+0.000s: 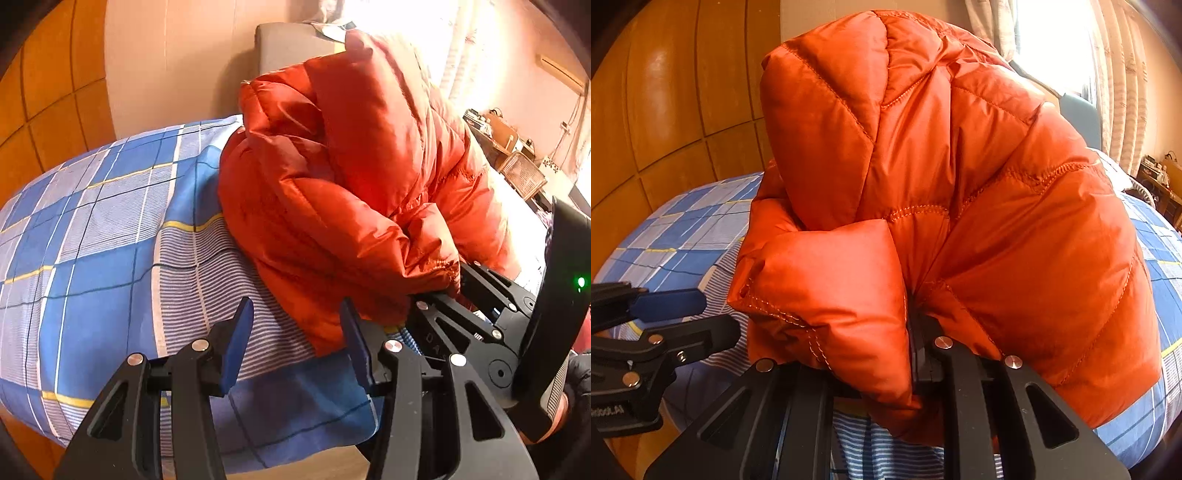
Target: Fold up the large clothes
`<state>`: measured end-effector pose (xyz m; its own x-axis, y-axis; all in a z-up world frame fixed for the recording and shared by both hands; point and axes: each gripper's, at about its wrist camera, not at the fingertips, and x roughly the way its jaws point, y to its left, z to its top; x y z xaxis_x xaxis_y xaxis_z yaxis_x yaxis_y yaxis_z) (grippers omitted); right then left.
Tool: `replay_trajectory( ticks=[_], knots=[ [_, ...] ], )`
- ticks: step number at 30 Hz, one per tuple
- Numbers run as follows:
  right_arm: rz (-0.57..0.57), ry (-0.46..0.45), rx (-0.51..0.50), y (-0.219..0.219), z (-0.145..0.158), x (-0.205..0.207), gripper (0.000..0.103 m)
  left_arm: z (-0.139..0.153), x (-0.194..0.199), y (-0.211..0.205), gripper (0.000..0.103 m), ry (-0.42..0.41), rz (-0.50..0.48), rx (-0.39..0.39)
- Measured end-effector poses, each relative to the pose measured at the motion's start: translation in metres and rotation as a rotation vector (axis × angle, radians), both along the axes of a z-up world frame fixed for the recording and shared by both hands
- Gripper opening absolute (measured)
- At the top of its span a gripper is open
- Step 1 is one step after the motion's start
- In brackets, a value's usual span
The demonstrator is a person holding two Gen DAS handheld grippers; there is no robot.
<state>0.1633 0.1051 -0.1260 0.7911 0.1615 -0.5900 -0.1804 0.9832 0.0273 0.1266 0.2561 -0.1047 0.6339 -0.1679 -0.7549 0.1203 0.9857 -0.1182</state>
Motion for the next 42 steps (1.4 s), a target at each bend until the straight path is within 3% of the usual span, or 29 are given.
replay_trajectory(
  ticks=[3, 6, 12, 15, 19, 23, 28, 30, 38, 42],
  knots=[
    [0.024, -0.027, -0.032, 0.002, -0.003, -0.002, 0.016, 0.004, 0.004, -0.002, 0.049, -0.001, -0.027, -0.021],
    [0.027, -0.026, -0.021, 0.001, -0.004, -0.002, 0.016, 0.008, 0.007, -0.003, 0.062, -0.002, -0.056, -0.047],
    [0.036, -0.040, -0.018, -0.002, -0.006, -0.006, 0.016, 0.020, 0.011, -0.007, 0.063, 0.005, -0.157, -0.100],
    [0.037, -0.050, -0.017, -0.002, -0.007, -0.009, 0.016, 0.029, 0.010, -0.006, 0.073, 0.006, -0.205, -0.136],
    [0.047, -0.063, -0.029, -0.001, -0.005, -0.014, 0.016, 0.042, 0.009, 0.005, 0.075, -0.003, -0.224, -0.222],
    [0.071, -0.088, -0.063, 0.004, -0.004, -0.023, 0.022, 0.037, 0.020, 0.010, 0.076, 0.039, -0.236, -0.300],
    [0.087, -0.077, -0.038, 0.004, 0.001, -0.028, 0.030, 0.029, 0.037, 0.002, 0.075, 0.075, -0.241, -0.334],
    [0.104, -0.085, -0.050, 0.007, 0.002, -0.032, 0.037, 0.031, 0.042, 0.000, 0.075, 0.073, -0.235, -0.344],
    [0.155, -0.074, -0.042, 0.020, 0.003, -0.049, 0.064, 0.028, 0.052, -0.011, 0.075, 0.113, -0.218, -0.295],
    [0.172, -0.057, -0.038, 0.025, 0.003, -0.056, 0.067, 0.023, 0.059, -0.018, 0.063, 0.127, -0.210, -0.254]
  ],
)
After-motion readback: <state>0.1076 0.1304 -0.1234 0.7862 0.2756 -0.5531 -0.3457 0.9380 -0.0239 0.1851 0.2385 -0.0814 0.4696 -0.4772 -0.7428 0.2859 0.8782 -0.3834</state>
